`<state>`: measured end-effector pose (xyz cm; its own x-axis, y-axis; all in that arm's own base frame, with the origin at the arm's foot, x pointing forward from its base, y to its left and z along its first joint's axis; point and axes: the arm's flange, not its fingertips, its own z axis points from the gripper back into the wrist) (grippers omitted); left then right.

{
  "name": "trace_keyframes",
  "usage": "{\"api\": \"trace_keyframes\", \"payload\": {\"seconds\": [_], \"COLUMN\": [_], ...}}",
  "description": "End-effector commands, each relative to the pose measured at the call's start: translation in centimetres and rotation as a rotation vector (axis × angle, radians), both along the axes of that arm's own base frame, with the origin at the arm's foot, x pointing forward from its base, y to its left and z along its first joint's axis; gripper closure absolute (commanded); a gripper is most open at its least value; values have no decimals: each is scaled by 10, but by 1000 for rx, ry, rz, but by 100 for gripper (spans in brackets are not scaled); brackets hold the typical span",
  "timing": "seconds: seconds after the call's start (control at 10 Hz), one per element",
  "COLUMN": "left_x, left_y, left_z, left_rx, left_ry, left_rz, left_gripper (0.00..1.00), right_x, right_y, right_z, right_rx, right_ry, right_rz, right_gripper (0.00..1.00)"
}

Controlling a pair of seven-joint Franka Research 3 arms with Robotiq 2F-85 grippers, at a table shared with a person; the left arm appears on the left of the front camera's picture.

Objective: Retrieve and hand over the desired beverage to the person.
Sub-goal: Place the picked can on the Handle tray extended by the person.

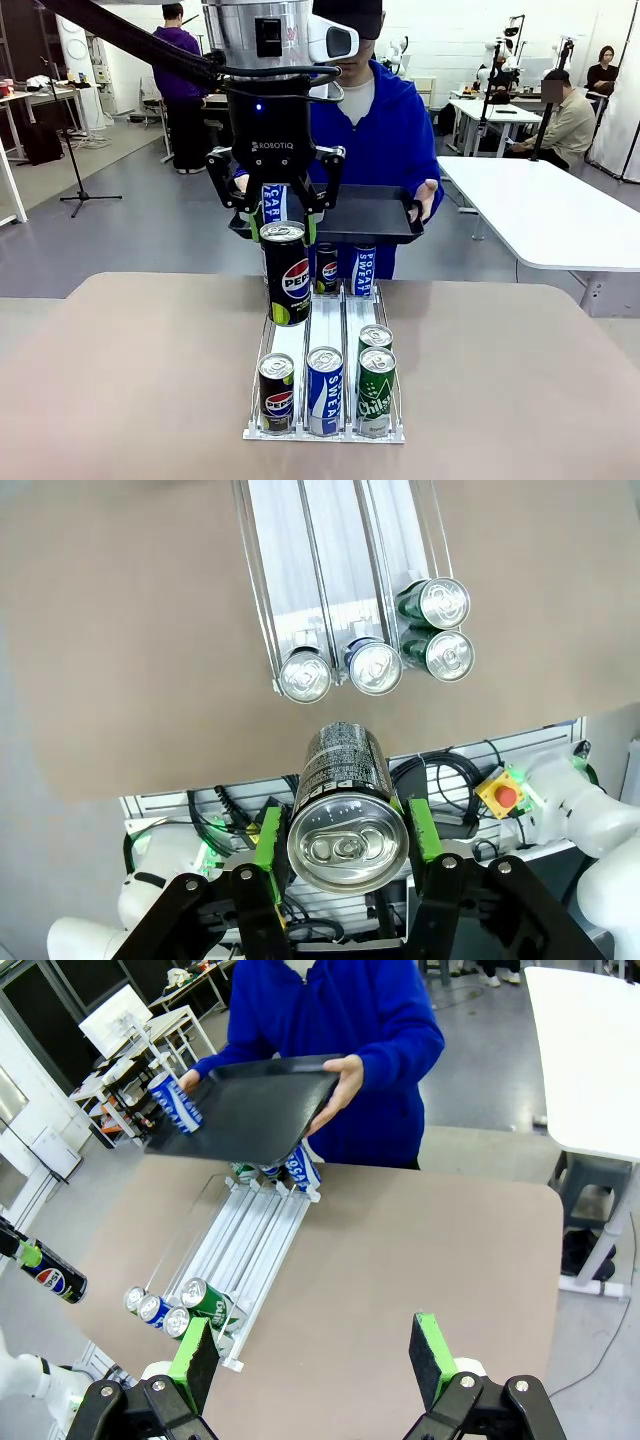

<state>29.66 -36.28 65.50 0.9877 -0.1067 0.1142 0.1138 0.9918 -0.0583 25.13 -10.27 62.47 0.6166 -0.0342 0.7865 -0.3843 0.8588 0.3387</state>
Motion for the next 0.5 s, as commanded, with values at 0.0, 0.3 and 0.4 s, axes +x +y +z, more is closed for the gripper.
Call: {"api": "trace_keyframes", "payload": {"seconds": [0.0,0.3,0.4], "left_x": [-4,-4,-4], "left_y": [2,2,2], "left_z": [2,2,2], "left_rx": [0,0,0], "left_ry": [-10,-10,-10], "left_rz": [2,2,2], "left_gripper": [97,97,97], "right_x": [2,2,2], "right_y": [1,1,1], "right_z": [-2,-2,-2], "right_rx": [17,17,17], "right_ry": [-5,-5,-5], "right_rz": [18,18,18], "right_gripper": [0,0,0]}}
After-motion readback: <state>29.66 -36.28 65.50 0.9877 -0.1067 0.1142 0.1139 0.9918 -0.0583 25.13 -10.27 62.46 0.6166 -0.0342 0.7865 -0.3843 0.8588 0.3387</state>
